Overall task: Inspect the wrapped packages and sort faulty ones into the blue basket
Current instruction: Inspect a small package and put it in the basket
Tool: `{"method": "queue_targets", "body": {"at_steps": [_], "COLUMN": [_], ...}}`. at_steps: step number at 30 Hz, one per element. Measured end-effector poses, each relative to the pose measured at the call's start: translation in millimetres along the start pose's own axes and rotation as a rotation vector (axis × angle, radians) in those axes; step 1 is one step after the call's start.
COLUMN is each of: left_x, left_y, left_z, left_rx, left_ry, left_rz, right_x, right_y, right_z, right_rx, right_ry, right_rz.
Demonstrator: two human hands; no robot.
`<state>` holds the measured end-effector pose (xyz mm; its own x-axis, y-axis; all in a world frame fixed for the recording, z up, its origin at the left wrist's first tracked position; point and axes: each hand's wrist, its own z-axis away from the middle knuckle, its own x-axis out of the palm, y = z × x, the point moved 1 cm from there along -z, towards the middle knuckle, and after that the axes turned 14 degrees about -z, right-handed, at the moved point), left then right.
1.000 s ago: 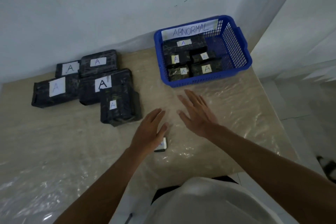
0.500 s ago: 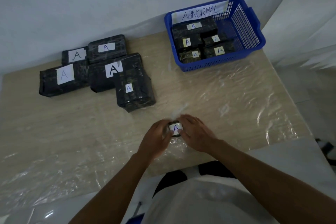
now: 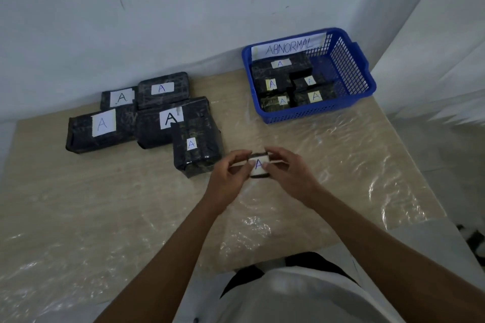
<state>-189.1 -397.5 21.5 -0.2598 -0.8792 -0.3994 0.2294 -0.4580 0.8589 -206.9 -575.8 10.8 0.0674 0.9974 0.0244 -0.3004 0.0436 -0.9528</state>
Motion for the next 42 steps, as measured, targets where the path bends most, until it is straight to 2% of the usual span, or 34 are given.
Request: {"method": "queue_targets", "body": {"at_steps": [5, 9, 12, 20, 32, 38, 42], "left_x": [-25, -39, -44, -50, -52, -57, -56], "left_y": [81, 128, 152, 174, 181, 172, 174], "left_z": [-18, -25, -29, -35, -40, -42, -41], "left_rx": [0.141, 0.231, 0.253, 0.272, 0.294, 0.466, 0.49], "left_ry": [0.065, 0.062, 0.019, 0.043, 0.053, -0.05, 0.082], "left_rz": [0.064, 0.07, 0.112, 0.101, 0.054, -0.035, -0.07], "right_x": [-11, -17, -21, -29, -30, -29, -31], "right_y": [-85, -132, -151, -170, -171, -176, -175], "right_z": [-19, -27, -29, -26, -31, -35, -36], "right_rx": [-0.153, -0.324, -0.383, -0.345, -0.312, -0.202, -0.215], "right_ry": [-0.069, 0.034, 0.069, -0.079, -0.047, 0.017, -0.07], "right_rz": [-0.062, -0.04, -0.063, -0.132, -0.277, -0.438, -0.401]}}
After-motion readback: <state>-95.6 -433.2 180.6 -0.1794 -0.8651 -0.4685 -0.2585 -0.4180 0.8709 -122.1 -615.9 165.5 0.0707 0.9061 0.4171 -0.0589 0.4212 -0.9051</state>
